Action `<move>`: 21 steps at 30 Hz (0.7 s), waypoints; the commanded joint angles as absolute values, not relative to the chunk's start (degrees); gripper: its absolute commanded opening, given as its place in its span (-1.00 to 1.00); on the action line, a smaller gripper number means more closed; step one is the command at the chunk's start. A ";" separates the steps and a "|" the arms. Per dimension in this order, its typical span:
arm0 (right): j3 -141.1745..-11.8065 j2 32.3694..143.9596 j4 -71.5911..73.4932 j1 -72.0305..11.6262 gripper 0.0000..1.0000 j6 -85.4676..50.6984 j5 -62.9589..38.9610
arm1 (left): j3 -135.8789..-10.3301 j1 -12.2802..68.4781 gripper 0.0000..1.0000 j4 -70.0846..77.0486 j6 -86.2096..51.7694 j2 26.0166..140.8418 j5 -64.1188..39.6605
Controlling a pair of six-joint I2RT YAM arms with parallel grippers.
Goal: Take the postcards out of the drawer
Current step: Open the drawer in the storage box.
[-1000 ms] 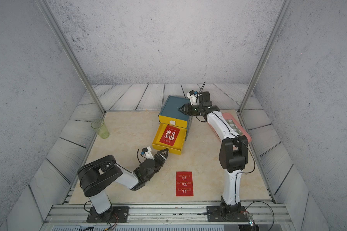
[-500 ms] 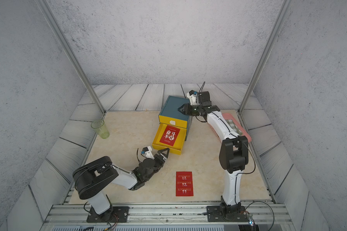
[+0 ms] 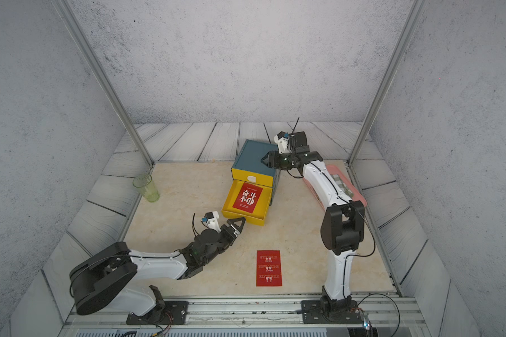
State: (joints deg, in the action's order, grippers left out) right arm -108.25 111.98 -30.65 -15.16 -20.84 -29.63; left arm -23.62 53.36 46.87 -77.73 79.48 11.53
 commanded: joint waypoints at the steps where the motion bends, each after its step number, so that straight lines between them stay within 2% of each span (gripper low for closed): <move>1: -105.97 106.47 -39.99 -14.90 0.13 -19.69 -23.09 | -25.06 53.15 0.54 31.36 -69.81 70.00 10.23; 6: -98.27 97.34 -39.96 -17.35 0.13 -20.18 -16.90 | -31.93 50.27 0.56 5.30 -54.27 52.75 13.28; 10: -91.40 91.02 -38.51 -21.98 0.13 -22.13 -11.45 | -37.15 40.26 0.56 -4.63 -48.15 48.27 5.22; 14: -86.08 87.15 -36.59 -27.24 0.13 -26.78 -6.67 | -44.18 33.26 0.56 -9.88 -40.00 53.20 -2.93; 21: -80.64 87.40 -31.98 -34.94 0.13 -35.35 0.36 | -66.62 24.15 0.56 -14.04 -29.56 72.17 -17.10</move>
State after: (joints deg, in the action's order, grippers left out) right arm -82.04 87.66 -34.30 -33.69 -30.02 -5.02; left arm -59.68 26.46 -11.18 -36.73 67.90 -8.60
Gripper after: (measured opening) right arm 0.564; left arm 0.781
